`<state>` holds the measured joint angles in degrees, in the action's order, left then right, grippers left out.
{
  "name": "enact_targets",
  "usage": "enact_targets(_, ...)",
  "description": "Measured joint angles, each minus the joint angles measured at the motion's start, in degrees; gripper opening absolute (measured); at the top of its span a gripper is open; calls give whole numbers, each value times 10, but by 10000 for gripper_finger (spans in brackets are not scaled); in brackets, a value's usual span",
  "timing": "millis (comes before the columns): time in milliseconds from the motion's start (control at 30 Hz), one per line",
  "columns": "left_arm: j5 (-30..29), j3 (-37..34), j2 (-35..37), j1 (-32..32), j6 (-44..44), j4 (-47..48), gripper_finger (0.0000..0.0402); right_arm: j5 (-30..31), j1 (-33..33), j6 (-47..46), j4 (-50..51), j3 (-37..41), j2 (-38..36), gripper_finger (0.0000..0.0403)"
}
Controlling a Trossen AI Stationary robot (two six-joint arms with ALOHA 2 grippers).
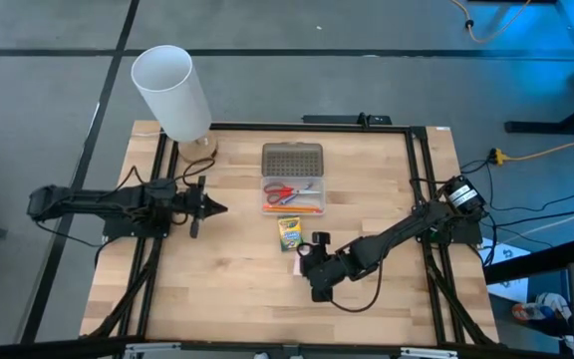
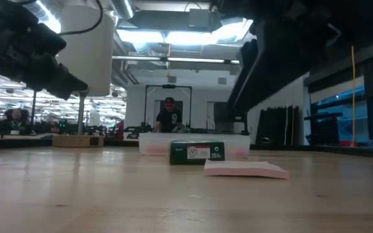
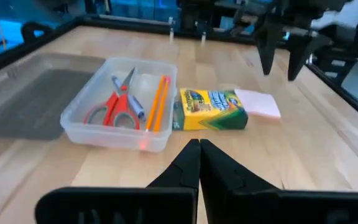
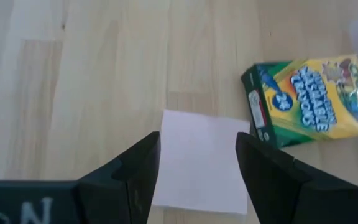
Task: Pack school essentials
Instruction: Put the light pink sticky note into the gray supply box
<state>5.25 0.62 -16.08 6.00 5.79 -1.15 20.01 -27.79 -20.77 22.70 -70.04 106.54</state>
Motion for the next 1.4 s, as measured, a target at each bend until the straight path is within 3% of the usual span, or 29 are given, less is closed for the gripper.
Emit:
enact_targets(300, -69, 1, 21, 0, -17, 12, 0, -1, 0, -32, 11, 2, 3, 213)
enact_targets(533, -71, 1, 21, 0, -18, 12, 0, -4, -5, -15, 0, 2, 24, 213)
enact_targets(733, -71, 1, 21, 0, -18, 12, 0, -35, -15, -54, 7, -21, 76, 213)
enact_targets(1200, -71, 1, 21, 0, -19, 12, 0, -5, -19, -62, 74, -73, 148, 212)
enact_targets(1400, -71, 1, 21, 0, -19, 11, 0, 1, -19, -88, 85, -73, 147, 166)
